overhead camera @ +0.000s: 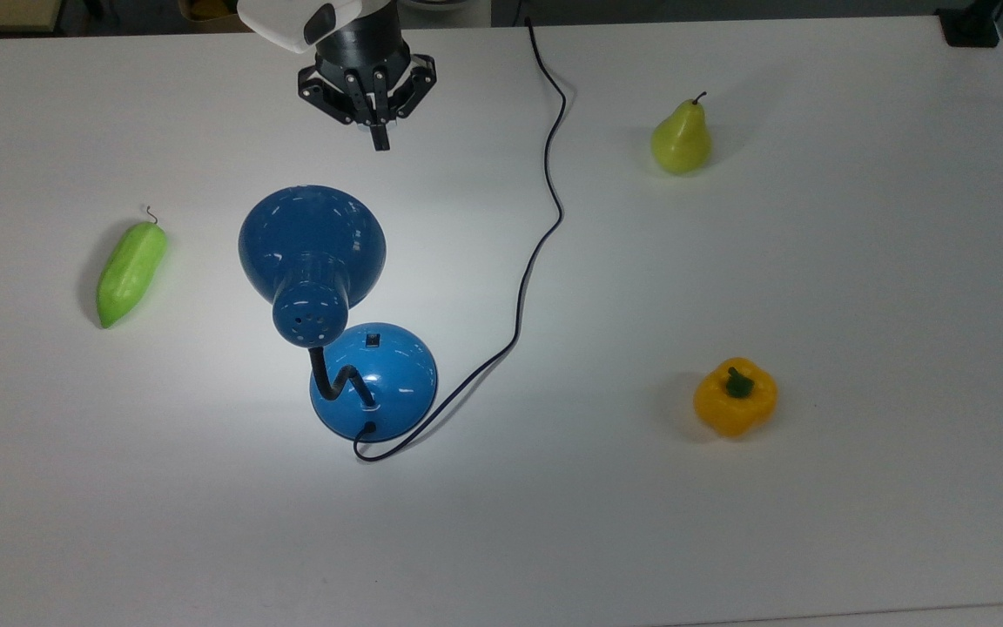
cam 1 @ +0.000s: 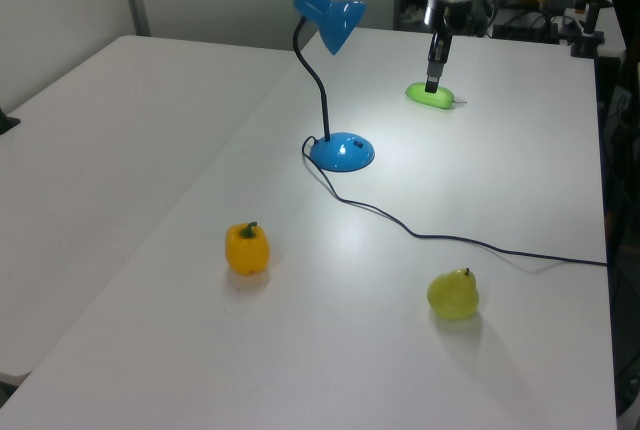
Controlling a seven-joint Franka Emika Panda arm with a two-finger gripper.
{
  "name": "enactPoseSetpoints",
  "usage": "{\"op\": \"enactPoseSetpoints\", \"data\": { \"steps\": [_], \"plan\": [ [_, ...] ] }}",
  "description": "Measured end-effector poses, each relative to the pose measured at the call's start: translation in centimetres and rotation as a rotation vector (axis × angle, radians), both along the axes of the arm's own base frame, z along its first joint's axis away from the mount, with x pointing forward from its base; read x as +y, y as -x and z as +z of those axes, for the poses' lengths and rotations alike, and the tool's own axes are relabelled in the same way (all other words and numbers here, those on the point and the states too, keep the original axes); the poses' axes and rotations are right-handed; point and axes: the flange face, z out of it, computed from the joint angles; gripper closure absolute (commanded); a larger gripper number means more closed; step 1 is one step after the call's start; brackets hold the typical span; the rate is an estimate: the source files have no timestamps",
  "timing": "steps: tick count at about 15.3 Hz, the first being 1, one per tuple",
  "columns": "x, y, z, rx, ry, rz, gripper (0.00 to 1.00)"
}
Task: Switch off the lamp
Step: 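Move the gripper down toward the switch on the blue lamp base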
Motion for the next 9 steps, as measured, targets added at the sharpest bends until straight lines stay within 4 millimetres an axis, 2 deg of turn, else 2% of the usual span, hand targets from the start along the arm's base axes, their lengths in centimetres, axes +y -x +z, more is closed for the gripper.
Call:
{"op": "enactPoseSetpoints", "data": {
  "steps": [9],
  "plan": [
    [-0.3, -3.1, -6.2, -0.195, 0.000, -0.042, 1.00]
  ]
}}
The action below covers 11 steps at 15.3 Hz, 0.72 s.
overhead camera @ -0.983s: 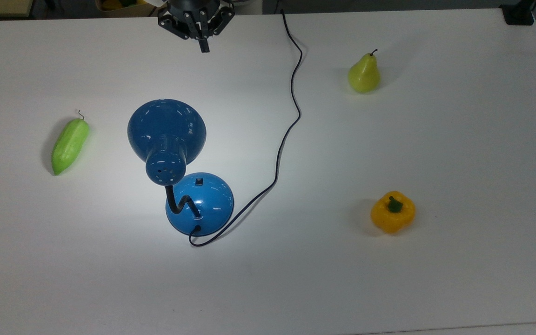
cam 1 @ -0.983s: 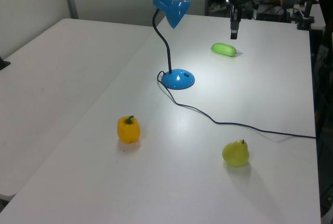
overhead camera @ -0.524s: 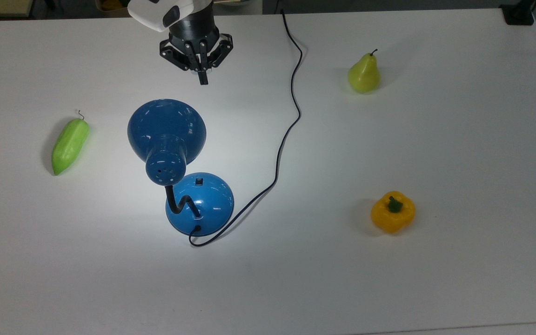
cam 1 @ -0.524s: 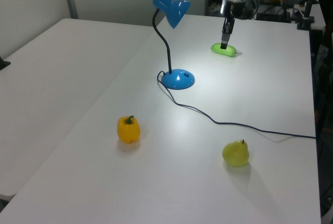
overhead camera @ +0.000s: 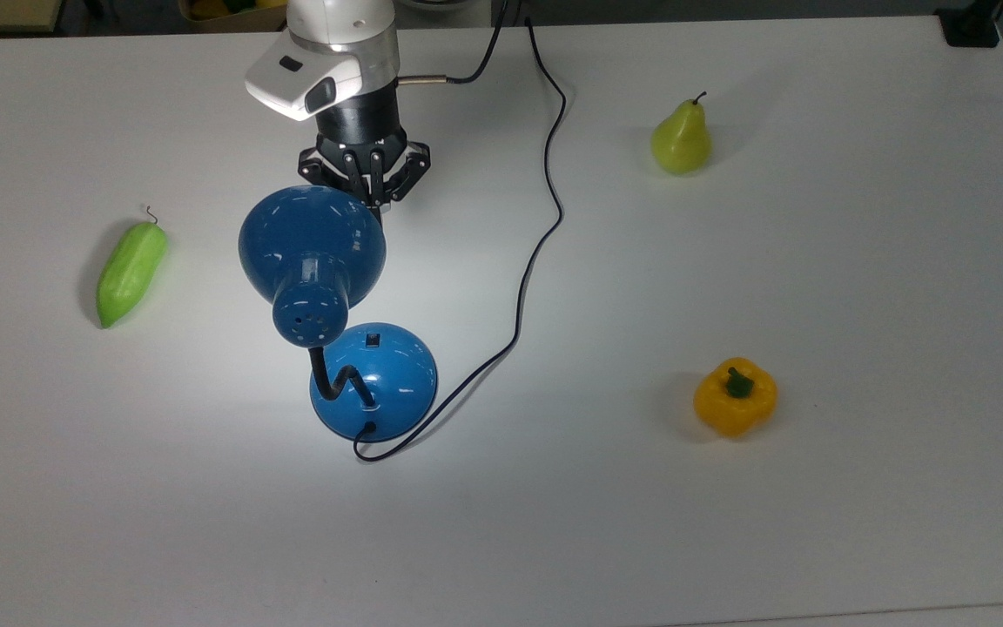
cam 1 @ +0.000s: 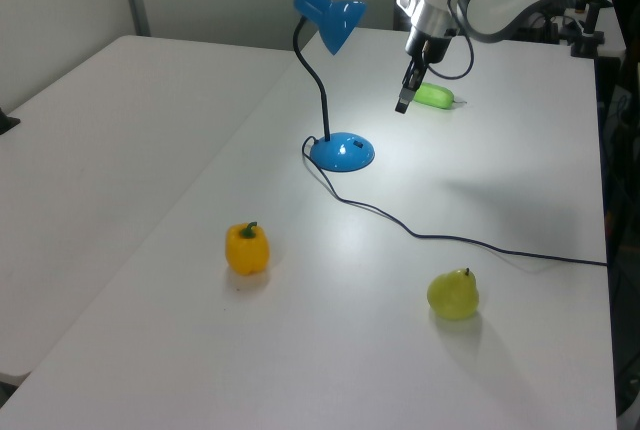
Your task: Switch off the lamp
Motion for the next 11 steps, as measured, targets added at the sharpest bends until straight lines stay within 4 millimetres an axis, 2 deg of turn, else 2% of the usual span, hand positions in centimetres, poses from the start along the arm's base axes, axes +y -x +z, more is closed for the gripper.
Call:
{"op": "enactPoseSetpoints", "data": {
  "steps": [11],
  "plan": [
    [-0.5, -3.4, -5.3, -0.224, 0.001, -0.037, 1.00]
  ]
}}
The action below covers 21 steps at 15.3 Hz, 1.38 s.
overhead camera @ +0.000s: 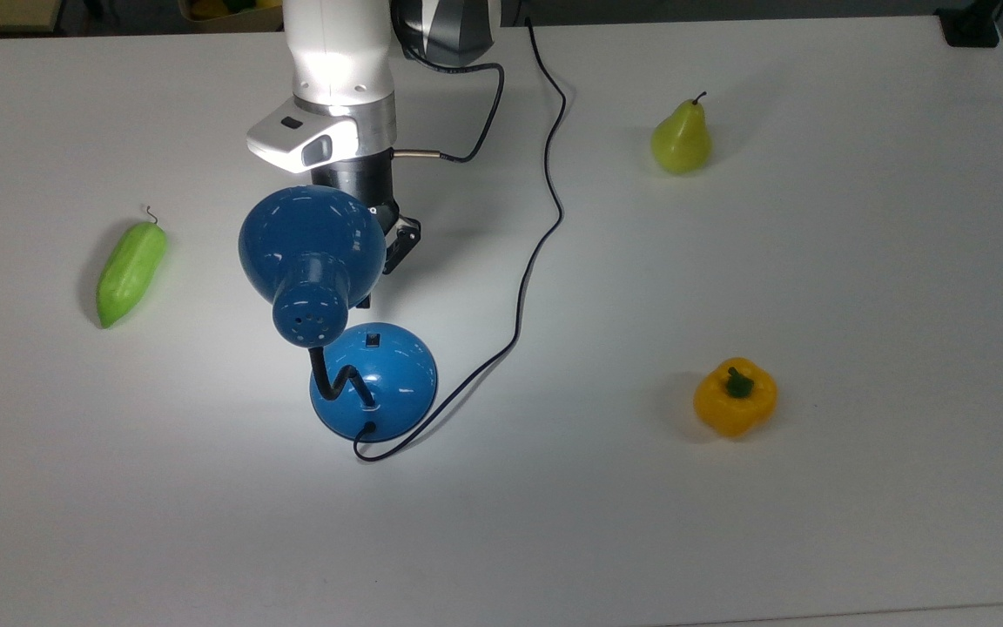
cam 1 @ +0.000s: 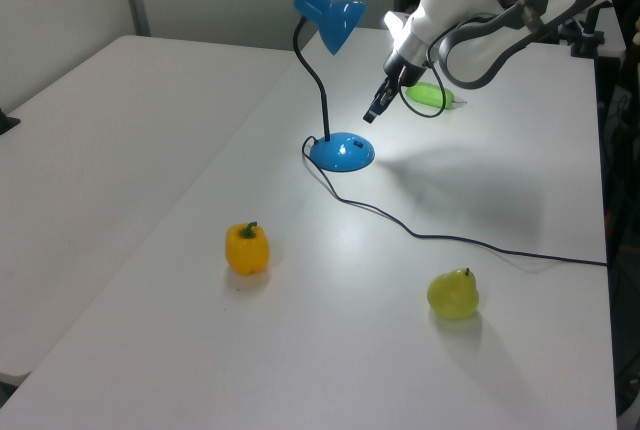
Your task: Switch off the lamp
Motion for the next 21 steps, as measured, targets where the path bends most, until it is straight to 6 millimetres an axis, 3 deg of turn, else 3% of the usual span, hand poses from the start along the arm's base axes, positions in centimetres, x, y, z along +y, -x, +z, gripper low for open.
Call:
{"op": "enactPoseSetpoints", "data": {
  "steps": [11, 21],
  "plan": [
    [-0.2, 1.1, -3.7, -0.142, 0.008, -0.010, 1.00],
    [0.1, 1.1, -5.1, -0.137, 0.009, -0.005, 1.00]
  ]
}}
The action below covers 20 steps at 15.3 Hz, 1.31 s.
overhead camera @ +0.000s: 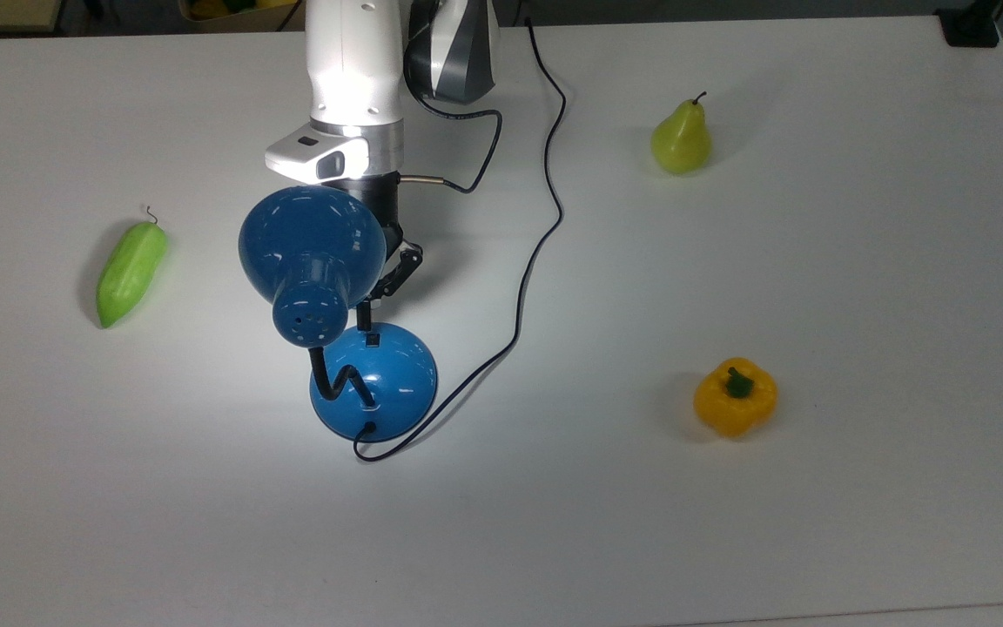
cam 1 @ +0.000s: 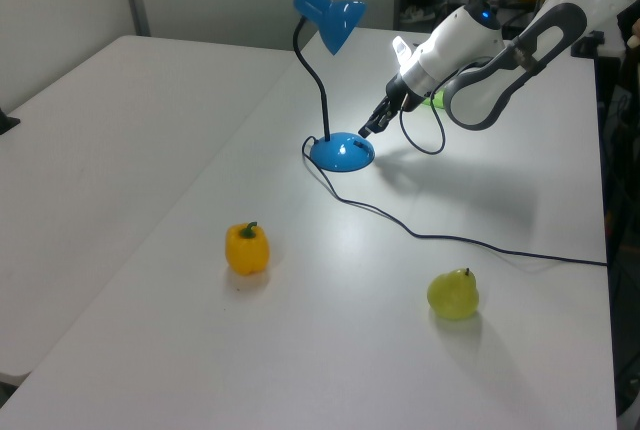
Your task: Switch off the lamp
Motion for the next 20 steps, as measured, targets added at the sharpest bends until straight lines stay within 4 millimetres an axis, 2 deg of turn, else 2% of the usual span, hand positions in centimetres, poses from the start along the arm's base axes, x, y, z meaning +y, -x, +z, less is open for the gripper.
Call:
{"op": "enactPoseSetpoints", "data": {
  "steps": [14, 20],
  "plan": [
    [0.2, -0.1, -1.8, -0.038, 0.003, 0.001, 1.00],
    [0.2, -0.2, -1.7, -0.040, 0.003, 0.001, 1.00]
  ]
}}
